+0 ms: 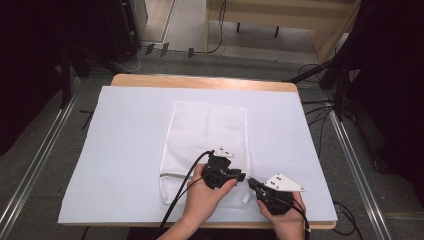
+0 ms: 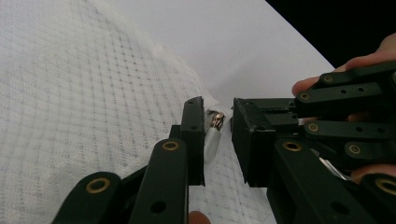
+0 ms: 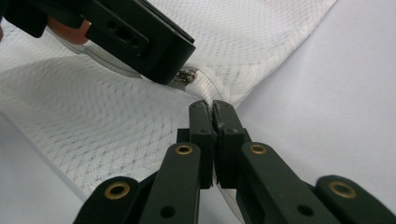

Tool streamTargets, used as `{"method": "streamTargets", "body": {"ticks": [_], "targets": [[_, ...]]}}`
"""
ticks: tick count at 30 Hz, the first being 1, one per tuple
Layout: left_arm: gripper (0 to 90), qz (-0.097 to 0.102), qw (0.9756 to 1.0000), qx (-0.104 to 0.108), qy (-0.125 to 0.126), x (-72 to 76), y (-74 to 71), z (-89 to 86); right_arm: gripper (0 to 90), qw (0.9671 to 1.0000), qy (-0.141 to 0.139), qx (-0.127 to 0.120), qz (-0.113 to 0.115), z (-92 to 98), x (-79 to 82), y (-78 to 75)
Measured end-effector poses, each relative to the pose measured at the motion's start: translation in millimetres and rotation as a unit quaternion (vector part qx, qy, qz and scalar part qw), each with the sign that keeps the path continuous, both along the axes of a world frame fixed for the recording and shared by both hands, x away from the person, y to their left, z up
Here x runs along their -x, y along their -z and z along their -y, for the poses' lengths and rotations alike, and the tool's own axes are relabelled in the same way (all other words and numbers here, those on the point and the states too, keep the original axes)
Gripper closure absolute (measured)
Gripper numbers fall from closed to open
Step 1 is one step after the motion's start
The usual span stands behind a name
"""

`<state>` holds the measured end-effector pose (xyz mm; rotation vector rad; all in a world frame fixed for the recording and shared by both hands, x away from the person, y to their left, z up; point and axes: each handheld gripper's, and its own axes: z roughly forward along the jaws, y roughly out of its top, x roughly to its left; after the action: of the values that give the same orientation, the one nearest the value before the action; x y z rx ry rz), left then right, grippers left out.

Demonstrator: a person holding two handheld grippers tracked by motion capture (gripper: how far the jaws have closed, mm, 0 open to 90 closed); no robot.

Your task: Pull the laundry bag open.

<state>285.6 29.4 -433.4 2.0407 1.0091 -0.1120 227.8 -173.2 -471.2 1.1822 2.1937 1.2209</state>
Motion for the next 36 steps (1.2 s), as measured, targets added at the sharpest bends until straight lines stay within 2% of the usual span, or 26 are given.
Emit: {"method": "streamTargets", "body": {"ticks": [4,10,18,24,32,36], "targets": [[75.3,-0.004,0.9999,0.006,0.008,3.1,-2.8,-0.8,89.2,1.0,0.004,-0.004,-0.002,0.8,0.2,-0.5],[77.1,-0.012,0.9999,-0.002,0.009,-0.7,3.3,-0.5,89.1,1.0,0.003,-0.001,0.002,0.0,0.6,-0.9],[85.1,-0.014,0.9998,0.004,0.017,-2.1,5.8,-2.6,89.2,1.0,0.001,-0.008,0.003,1.0,1.1,-1.9],[87.7,-0.004,0.9998,0.013,0.016,-0.2,6.1,-6.3,89.9,0.9998,0.001,-0.014,0.013,1.4,3.3,-8.2],[87.9,-0.002,0.9996,0.024,0.016,1.3,7.5,-13.1,90.0,0.9996,0.001,0.001,0.027,-3.7,6.3,-14.0],[87.9,0.0,0.9998,0.018,0.011,1.0,9.5,-17.7,90.0,0.9995,0.0,0.008,0.031,-6.5,7.4,-16.5]]}}
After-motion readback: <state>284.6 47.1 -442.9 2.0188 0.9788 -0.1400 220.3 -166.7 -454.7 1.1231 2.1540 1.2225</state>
